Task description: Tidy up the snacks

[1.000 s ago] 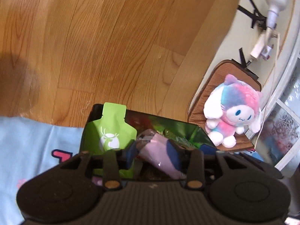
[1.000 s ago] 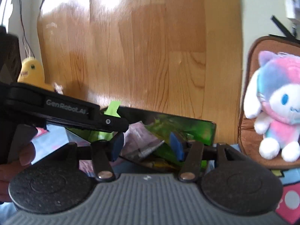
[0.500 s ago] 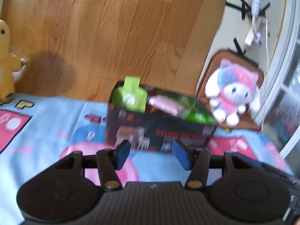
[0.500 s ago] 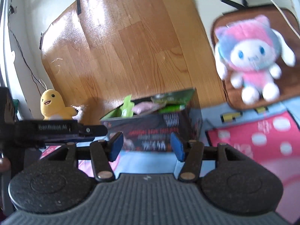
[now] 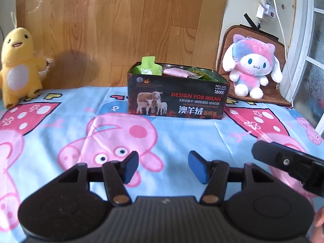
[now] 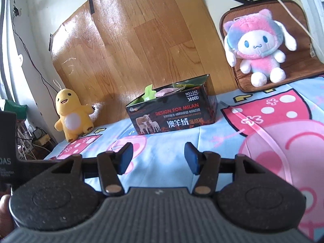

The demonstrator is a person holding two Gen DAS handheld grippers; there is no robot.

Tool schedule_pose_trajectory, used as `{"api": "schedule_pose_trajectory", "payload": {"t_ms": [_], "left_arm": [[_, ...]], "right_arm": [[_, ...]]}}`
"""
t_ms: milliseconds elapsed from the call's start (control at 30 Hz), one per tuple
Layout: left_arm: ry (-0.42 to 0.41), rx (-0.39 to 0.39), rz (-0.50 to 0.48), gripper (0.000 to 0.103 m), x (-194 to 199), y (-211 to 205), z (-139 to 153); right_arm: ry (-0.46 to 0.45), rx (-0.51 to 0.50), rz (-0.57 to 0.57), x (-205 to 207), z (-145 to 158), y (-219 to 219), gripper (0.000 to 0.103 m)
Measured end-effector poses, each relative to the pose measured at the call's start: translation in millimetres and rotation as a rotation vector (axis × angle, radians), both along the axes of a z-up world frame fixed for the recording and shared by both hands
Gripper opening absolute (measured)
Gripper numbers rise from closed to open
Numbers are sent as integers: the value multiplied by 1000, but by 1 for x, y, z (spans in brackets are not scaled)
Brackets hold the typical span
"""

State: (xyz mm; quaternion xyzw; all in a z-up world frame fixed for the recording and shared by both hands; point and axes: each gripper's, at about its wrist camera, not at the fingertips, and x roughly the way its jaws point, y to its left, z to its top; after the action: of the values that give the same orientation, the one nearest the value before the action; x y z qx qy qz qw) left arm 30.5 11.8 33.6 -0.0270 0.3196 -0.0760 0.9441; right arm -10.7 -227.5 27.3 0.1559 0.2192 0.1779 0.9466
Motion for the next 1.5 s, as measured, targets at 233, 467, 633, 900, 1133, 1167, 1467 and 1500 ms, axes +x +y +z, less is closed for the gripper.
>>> {"api": "schedule_pose_trajectory", "payload": {"t_ms": [233, 467, 633, 900, 1133, 1167, 1467, 1500], "left_arm": [[20, 4, 32, 62, -21, 2, -11], [41, 17, 47, 83, -35, 3, -19], [-7, 39, 73, 100, -44, 5, -11], [-17, 44, 90, 103, -47, 6, -8], [-21, 62, 88, 103, -48, 3, -9], [-20, 63, 87, 103, -48, 3, -9], [22, 82, 86, 103, -43, -1, -16], [27, 85, 84, 103, -43, -2, -17]], "right_arm": [[6, -8, -14, -26, -4, 8, 60], [-6, 3, -28, -36, -2, 10, 62], [-10, 4, -27, -39, -1, 14, 63], [-9, 8, -20, -41, -1, 16, 65], [-1, 18, -29, -42, -2, 14, 66], [-1, 19, -30, -42, -2, 14, 66], [12, 28, -44, -42, -5, 12, 68], [15, 28, -46, -42, -6, 12, 69]]}}
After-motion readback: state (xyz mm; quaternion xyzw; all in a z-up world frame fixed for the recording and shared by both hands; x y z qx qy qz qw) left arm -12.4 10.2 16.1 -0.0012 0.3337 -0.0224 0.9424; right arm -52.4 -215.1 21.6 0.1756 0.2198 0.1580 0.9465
